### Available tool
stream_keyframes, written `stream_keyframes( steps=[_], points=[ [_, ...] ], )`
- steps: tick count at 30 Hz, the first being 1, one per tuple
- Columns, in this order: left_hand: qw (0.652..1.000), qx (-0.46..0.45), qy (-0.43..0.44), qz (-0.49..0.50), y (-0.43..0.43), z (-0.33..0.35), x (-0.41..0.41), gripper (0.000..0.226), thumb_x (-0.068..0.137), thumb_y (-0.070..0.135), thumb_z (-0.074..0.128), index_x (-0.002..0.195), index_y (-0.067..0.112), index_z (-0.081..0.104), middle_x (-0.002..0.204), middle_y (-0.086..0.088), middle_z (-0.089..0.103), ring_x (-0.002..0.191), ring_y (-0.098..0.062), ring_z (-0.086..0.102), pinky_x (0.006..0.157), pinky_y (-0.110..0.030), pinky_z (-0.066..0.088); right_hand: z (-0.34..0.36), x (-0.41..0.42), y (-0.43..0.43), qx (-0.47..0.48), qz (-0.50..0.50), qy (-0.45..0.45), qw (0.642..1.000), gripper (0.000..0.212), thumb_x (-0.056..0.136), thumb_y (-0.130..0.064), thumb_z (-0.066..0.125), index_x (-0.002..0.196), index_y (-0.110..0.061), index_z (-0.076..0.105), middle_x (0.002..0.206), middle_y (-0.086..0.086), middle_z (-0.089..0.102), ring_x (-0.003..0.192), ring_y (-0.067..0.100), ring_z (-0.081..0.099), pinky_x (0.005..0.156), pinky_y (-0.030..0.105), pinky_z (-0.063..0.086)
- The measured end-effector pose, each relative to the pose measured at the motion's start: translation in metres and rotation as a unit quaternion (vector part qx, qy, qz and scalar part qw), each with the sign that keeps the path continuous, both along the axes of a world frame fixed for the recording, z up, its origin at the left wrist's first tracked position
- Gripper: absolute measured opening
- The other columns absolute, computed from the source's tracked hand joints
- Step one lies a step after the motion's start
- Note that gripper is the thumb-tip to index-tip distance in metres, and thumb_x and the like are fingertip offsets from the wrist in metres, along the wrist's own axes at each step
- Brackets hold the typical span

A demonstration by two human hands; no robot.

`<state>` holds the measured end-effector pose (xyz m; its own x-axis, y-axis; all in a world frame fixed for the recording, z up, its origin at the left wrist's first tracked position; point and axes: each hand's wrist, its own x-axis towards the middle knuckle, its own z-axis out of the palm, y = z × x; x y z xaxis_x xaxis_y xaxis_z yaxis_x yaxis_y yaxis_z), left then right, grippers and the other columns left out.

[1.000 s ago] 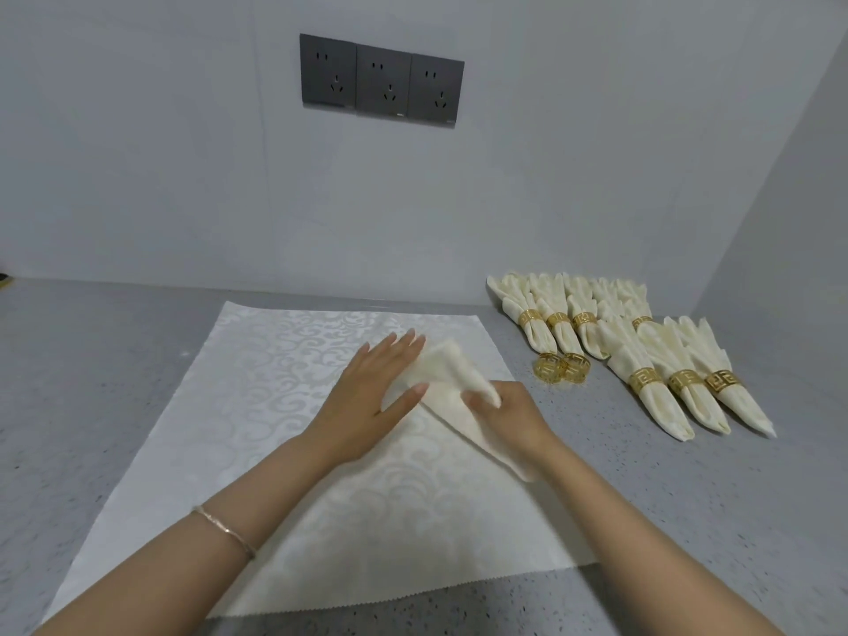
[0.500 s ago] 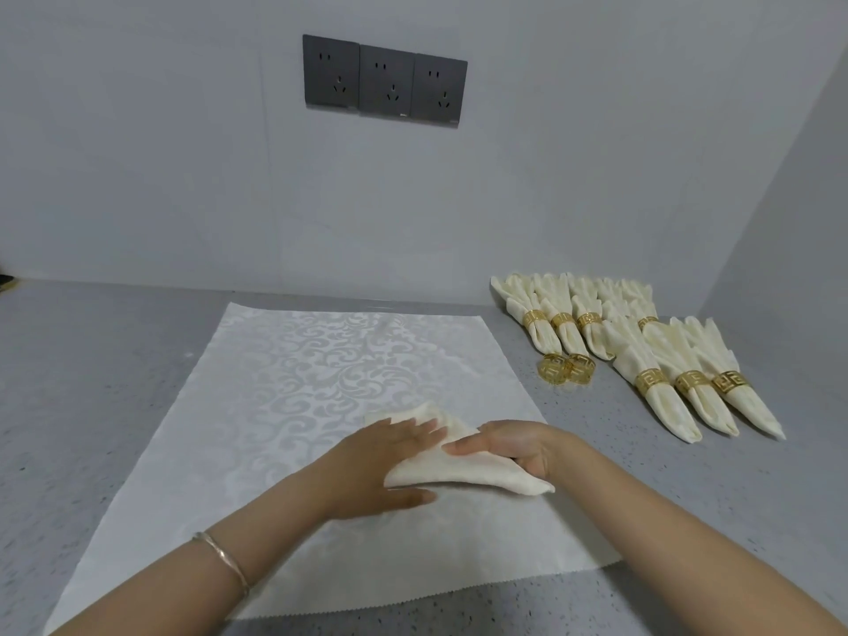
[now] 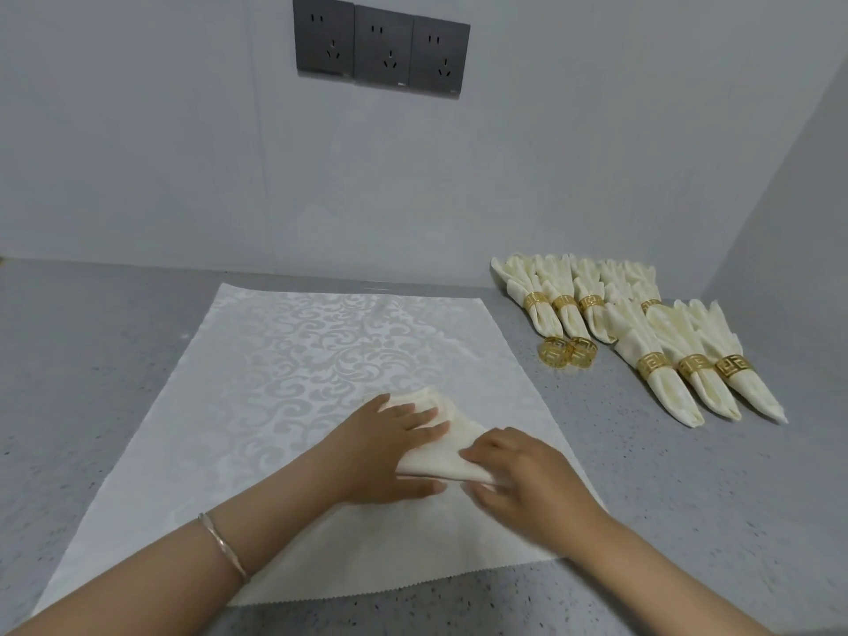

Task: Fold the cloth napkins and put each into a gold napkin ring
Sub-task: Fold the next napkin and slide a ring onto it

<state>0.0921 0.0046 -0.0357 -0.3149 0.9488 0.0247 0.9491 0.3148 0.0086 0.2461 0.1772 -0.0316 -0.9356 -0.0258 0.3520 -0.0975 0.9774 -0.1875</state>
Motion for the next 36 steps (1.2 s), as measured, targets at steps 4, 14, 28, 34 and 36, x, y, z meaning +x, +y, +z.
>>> stream_keyframes(
  steps=[4,14,28,34,36],
  points=[
    [1.000,-0.017,-0.020,-0.006,0.001,0.009,-0.008,0.078,0.083,0.079,0.026,0.149,0.040,0.018,0.157,0.019,0.014,0.145,-0.003,0.013,0.118,-0.031,-0.004,-0.011,-0.004,0.002,0.013,-0.004,0.013,1.000,0.027,0.081,-0.038,0.054,0.100,-0.027,0.071,0.087,-0.016,0.066,0.076,0.007,0.061,0.056,0.020,0.047],
    [0.927,0.171,-0.317,0.107,0.006,0.018,-0.049,0.058,0.076,0.052,0.073,0.057,0.005,0.043,0.052,0.003,0.036,0.050,-0.013,0.031,0.052,-0.030,0.023,0.004,-0.020,0.016,-0.363,-0.107,-0.051,0.924,0.003,0.085,-0.019,0.069,0.084,-0.017,0.071,0.062,-0.011,0.051,0.055,0.002,0.042,0.058,0.015,0.035],
    [0.967,0.224,-0.078,0.094,0.030,0.021,-0.036,0.047,0.081,0.039,0.071,0.123,0.028,0.053,0.114,0.012,0.060,0.103,-0.010,0.055,0.084,-0.022,0.035,0.013,-0.035,0.025,-0.240,-0.188,-0.122,0.945,0.029,0.082,-0.037,0.071,0.098,-0.017,0.057,0.077,-0.006,0.059,0.064,0.007,0.050,0.062,0.024,0.040],
    [0.985,0.155,-0.013,-0.073,0.032,0.000,-0.017,0.067,0.082,0.065,0.049,0.139,0.031,0.045,0.130,0.013,0.055,0.119,-0.007,0.047,0.100,-0.018,0.021,0.017,-0.036,0.015,-0.118,-0.180,-0.126,0.968,0.028,0.090,-0.037,0.061,0.093,-0.019,0.040,0.076,-0.003,0.055,0.064,0.012,0.046,0.053,0.023,0.030],
    [0.982,0.173,-0.005,-0.069,0.033,-0.004,-0.016,0.068,0.079,0.066,0.056,0.136,0.031,0.048,0.124,0.014,0.057,0.116,-0.006,0.047,0.101,-0.018,0.021,0.017,-0.039,0.016,-0.221,-0.165,-0.141,0.951,0.030,0.088,-0.034,0.064,0.089,-0.017,0.040,0.073,-0.002,0.051,0.061,0.011,0.043,0.054,0.023,0.031]
  ],
)
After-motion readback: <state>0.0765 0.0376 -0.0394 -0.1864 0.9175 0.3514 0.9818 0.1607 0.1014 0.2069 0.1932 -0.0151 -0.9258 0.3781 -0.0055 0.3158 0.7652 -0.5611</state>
